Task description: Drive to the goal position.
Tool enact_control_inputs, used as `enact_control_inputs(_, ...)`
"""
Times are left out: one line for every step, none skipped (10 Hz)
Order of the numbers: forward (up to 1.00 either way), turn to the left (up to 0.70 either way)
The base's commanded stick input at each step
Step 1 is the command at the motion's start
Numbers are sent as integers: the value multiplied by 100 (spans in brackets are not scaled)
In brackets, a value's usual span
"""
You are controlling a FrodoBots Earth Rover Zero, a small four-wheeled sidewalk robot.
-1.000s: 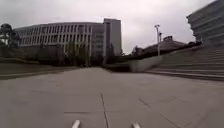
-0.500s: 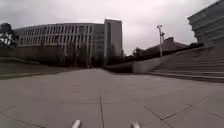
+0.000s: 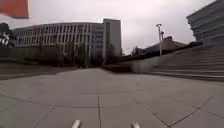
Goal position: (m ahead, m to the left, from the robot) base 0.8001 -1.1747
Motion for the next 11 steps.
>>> enact_control_inputs(0, 0)
enact_control_inputs(0, 0)
enact_control_inputs(0, 0)
enact_control_inputs(41, 0)
enact_control_inputs(82, 0)
enact_control_inputs(85, 0)
enact_control_inputs(85, 0)
enact_control_inputs(85, 0)
enact_control_inputs(85, 0)
enact_control_inputs(85, 0)
enact_control_inputs(85, 0)
